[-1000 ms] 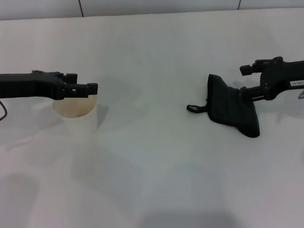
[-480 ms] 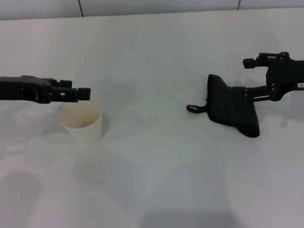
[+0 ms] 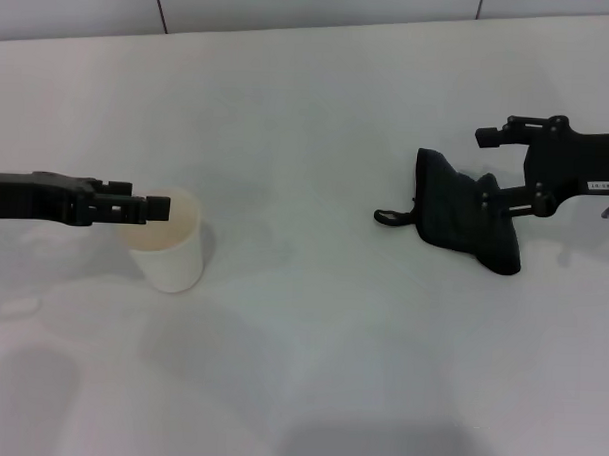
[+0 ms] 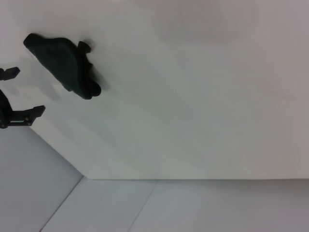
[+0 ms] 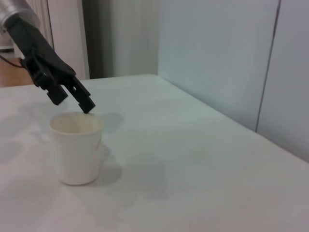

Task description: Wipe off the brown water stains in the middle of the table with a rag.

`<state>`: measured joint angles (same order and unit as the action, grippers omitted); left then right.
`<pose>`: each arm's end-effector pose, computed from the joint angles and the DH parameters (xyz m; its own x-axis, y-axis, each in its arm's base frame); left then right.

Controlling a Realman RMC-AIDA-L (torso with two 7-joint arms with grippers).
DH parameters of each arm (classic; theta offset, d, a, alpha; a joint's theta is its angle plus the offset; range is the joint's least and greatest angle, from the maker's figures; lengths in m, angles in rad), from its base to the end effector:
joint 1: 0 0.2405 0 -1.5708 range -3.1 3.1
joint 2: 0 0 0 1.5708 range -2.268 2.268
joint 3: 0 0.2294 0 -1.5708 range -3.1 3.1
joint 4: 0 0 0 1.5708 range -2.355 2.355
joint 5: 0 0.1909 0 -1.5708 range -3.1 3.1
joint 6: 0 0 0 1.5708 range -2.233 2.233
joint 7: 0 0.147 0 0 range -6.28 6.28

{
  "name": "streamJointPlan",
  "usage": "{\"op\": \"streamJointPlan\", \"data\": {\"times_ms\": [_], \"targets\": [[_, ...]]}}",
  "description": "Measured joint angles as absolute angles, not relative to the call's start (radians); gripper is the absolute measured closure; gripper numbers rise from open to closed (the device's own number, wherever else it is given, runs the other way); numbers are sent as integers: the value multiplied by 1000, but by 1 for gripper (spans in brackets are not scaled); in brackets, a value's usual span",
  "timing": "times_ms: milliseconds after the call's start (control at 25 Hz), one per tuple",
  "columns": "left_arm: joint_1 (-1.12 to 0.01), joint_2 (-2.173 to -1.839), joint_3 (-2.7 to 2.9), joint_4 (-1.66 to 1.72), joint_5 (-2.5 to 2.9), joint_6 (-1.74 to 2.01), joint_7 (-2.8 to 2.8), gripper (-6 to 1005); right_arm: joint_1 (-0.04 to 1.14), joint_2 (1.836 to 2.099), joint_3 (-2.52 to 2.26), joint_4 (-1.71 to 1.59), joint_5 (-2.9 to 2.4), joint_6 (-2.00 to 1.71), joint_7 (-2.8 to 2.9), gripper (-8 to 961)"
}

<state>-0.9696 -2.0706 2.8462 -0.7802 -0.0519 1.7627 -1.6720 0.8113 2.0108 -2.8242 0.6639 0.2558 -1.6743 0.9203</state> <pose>-0.2224 0.3307 0.0386 0.6361 0.7070 0.3091 0.7512 -0.6589 -0.0390 0.2597 0.3260 0.0545 0.9298 -0.1359 -0.3420 -0.2732 -0.8775 -0.3942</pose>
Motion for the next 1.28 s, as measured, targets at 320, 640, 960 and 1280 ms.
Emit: {"op": "streamJointPlan", "data": {"times_ms": [320,640,960,1280], "targets": [[-962,-2074,2845,-759,-101,1740,-1642,125,790,2013,-2822,623,307,-1680,888,98],[-881,-2075,2845,-655,-213,1717,-1491,125,758,2011,-2822,588,360,-1698,884,98],[-831,-2075,2845,-637,-255,1716,-1478,125,742,2011,-2823,584,365,-1702,883,98],[-825,-2076,2845,-618,-255,1715,-1458,125,729,2011,-2824,579,344,-1644,862,98]]}}
